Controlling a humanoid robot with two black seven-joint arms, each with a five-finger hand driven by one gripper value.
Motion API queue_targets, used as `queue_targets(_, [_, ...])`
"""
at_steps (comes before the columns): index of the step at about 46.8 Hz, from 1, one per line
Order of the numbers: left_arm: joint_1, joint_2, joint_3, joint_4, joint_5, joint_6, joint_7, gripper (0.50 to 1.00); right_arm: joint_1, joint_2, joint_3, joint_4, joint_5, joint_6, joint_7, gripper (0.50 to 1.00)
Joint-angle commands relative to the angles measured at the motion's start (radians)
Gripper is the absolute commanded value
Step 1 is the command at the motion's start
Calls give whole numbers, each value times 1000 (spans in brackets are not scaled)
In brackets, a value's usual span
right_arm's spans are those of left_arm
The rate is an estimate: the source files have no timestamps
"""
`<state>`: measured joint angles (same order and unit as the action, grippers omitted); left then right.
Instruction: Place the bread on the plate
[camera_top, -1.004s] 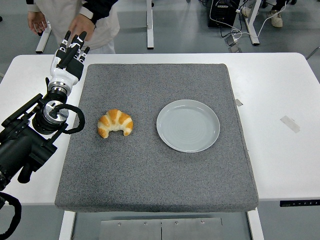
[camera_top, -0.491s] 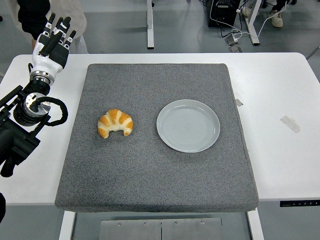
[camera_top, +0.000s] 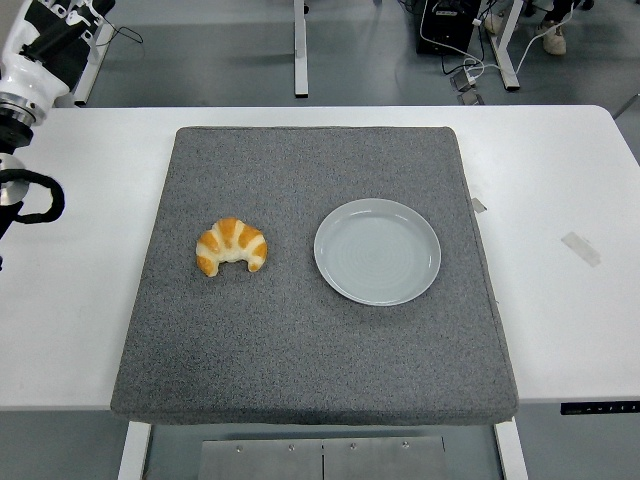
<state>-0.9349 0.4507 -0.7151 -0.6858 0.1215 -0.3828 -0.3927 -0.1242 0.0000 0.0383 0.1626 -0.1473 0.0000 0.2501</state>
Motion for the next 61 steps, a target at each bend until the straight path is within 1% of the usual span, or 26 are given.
queue_targets(1, [-24, 16, 65, -1, 30, -34, -5, 990, 0, 0, 0, 0, 0, 0, 0, 1000])
queue_targets(3, [-35, 20, 97, -1, 59, -38, -8, 990, 0, 0, 0, 0, 0, 0, 0, 1000])
queue_targets(7, [-45, 32, 134, -1, 147, -50, -37, 989, 0, 0, 0, 0, 0, 0, 0, 1000])
queue_targets(11, [-58, 36, 167, -3, 291, -64, -55, 989, 0, 0, 0, 0, 0, 0, 0, 1000])
queue_targets(16, [-61, 36, 194, -6, 470, -62, -80, 986, 0, 0, 0, 0, 0, 0, 0, 1000])
queue_targets(19, [-61, 36, 201, -9, 582, -62, -107, 981, 0, 0, 0, 0, 0, 0, 0, 1000])
queue_targets(23, [-76, 40, 232, -37, 731, -62, -156, 977, 0, 0, 0, 0, 0, 0, 0, 1000])
queue_targets(27, [-91, 42, 279, -44, 858, -61, -172, 974, 0, 0, 0, 0, 0, 0, 0, 1000])
queue_targets(33, [-108, 46, 362, -66, 997, -54, -199, 969, 0, 0, 0, 0, 0, 0, 0, 1000])
queue_targets(37, [-113, 69, 430, -90, 1081, -27, -212, 968, 0, 0, 0, 0, 0, 0, 0, 1000])
queue_targets(41, [-114, 74, 491, -103, 1124, 16, -218, 968, 0, 0, 0, 0, 0, 0, 0, 1000])
queue_targets(52, [-134, 77, 637, -119, 1136, 93, -218, 966, 0, 0, 0, 0, 0, 0, 0, 1000])
queue_targets(56, [-140, 74, 651, -124, 1136, 111, -218, 943, 0, 0, 0, 0, 0, 0, 0, 1000])
queue_targets(61, [-142, 68, 652, -124, 1136, 119, -218, 916, 0, 0, 0, 0, 0, 0, 0, 1000])
